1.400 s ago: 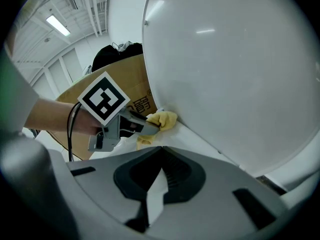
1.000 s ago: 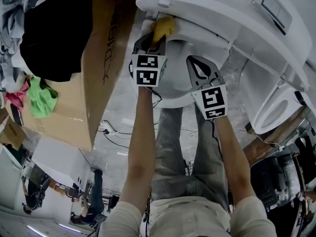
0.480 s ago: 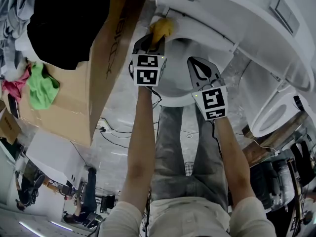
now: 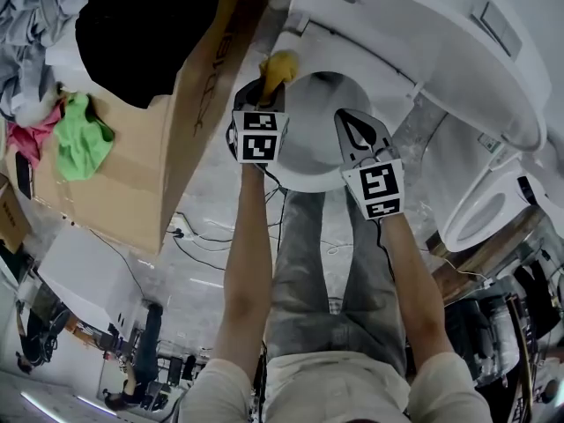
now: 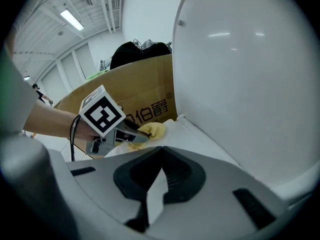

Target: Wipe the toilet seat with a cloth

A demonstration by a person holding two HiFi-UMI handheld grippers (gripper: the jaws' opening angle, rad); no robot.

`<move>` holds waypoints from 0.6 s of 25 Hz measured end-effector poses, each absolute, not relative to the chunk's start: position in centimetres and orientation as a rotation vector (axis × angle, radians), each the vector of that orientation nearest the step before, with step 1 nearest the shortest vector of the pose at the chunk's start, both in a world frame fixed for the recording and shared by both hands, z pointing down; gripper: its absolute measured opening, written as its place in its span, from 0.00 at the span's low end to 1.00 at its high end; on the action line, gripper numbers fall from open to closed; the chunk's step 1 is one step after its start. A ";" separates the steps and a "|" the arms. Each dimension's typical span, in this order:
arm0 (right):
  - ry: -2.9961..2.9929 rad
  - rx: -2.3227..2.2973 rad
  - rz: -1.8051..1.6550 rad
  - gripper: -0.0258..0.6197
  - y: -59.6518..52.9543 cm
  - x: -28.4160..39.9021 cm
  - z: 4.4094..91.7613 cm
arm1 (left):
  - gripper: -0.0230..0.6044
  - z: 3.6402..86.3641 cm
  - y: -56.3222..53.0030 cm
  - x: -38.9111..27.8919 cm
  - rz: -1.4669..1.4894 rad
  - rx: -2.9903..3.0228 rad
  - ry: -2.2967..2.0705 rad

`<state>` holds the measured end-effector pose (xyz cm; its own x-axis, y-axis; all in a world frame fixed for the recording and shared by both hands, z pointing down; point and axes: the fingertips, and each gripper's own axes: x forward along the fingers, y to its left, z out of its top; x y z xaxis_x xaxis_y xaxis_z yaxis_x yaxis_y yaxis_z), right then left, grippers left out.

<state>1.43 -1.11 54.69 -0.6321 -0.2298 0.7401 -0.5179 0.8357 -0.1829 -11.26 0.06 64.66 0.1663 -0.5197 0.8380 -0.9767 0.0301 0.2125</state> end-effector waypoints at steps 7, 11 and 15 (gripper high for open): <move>-2.274 0.508 0.454 0.05 -0.2 2.0 51.4 | 0.22 61.2 3.8 -11.5 0.678 1.577 -1.536; -2.277 0.511 0.449 0.05 0.3 2.4 48.3 | 0.22 57.7 6.1 -11.1 0.645 1.563 -1.559; -2.312 0.513 0.413 0.05 0.3 2.0 43.7 | 0.22 52.6 7.3 -10.4 0.606 1.579 -1.570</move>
